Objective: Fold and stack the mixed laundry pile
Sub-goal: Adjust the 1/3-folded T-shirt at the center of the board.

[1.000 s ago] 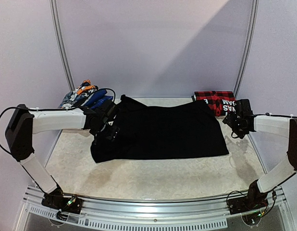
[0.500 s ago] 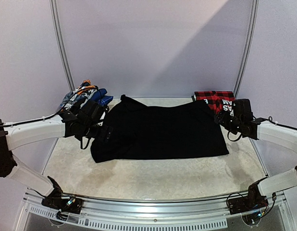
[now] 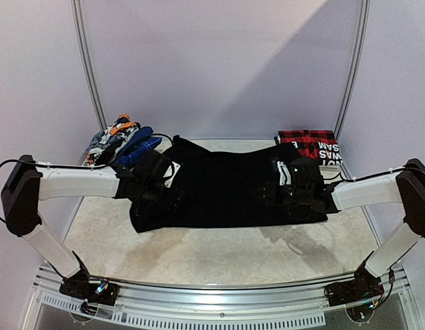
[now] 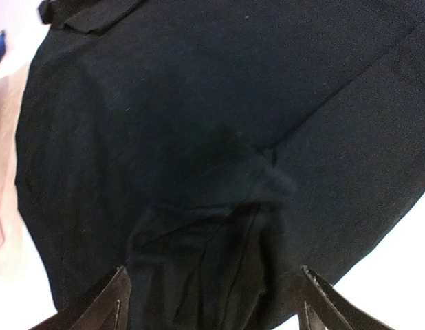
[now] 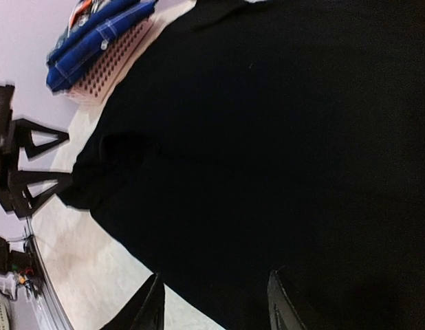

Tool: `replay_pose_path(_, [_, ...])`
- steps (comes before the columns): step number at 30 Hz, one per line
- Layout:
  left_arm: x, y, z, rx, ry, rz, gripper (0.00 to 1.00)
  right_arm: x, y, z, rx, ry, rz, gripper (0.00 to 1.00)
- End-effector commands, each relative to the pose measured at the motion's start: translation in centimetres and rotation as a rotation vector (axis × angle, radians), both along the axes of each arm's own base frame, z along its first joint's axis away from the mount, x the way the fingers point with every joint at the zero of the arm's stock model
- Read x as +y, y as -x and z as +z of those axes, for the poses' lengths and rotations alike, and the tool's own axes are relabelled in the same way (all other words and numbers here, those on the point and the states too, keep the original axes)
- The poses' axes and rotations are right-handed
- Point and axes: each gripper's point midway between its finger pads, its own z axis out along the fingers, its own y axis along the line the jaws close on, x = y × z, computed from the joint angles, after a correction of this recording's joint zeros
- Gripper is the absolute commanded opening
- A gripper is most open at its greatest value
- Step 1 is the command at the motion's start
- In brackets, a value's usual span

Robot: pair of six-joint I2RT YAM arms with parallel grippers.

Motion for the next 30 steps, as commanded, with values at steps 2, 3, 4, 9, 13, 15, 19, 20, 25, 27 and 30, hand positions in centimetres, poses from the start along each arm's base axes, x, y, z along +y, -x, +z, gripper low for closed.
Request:
replay_pose_path(2, [-2.4, -1.5, -0.1, -0.046, -0.020, -0.049, 0.81, 2.0, 0.7, -2.6, 0.031, -0.016, 0.088, 0.45])
replay_pose_path(3, [-2.5, -1.9, -0.3, -0.046, -0.033, -0.048, 0.80, 2.1, 0.7, -3.3, 0.046, -0.008, 0.088, 0.43])
replay_pose_path(4, [-2.7, -2.1, -0.6, -0.043, -0.045, -0.052, 0.80, 2.1, 0.7, -3.6, 0.055, -0.003, 0.086, 0.42])
replay_pose_path(9, [-2.3, -3.1, -1.6, -0.040, -0.123, -0.035, 0.77, 1.7, 0.8, -6.1, 0.107, 0.041, 0.073, 0.40])
replay_pose_path(13, [-2.5, -3.6, -2.0, -0.036, -0.143, -0.040, 0.71, 1.6, 1.0, -7.6, 0.144, 0.058, 0.073, 0.38])
replay_pose_path(15, [-2.6, -3.9, -2.9, -0.023, -0.167, -0.042, 0.70, 1.6, 1.2, -8.6, 0.166, 0.064, 0.075, 0.37])
replay_pose_path(19, [-1.7, -5.1, -3.5, -0.035, -0.209, -0.005, 0.63, 1.6, 1.7, -10.3, 0.212, 0.061, 0.079, 0.34])
replay_pose_path(20, [-1.4, -5.4, -3.6, -0.035, -0.213, 0.007, 0.62, 1.6, 1.9, -10.6, 0.221, 0.062, 0.076, 0.34])
replay_pose_path(25, [1.3, -8.4, -3.5, -0.044, -0.250, 0.114, 0.60, 1.3, 2.5, -11.9, 0.258, 0.069, 0.071, 0.32])
replay_pose_path(27, [3.2, -10.1, -3.1, -0.057, -0.264, 0.204, 0.61, 1.2, 2.6, -12.3, 0.268, 0.069, 0.072, 0.32])
replay_pose_path(30, [5.3, -11.5, -2.4, -0.067, -0.245, 0.303, 0.66, 1.2, 2.7, -12.5, 0.277, 0.071, 0.071, 0.31])
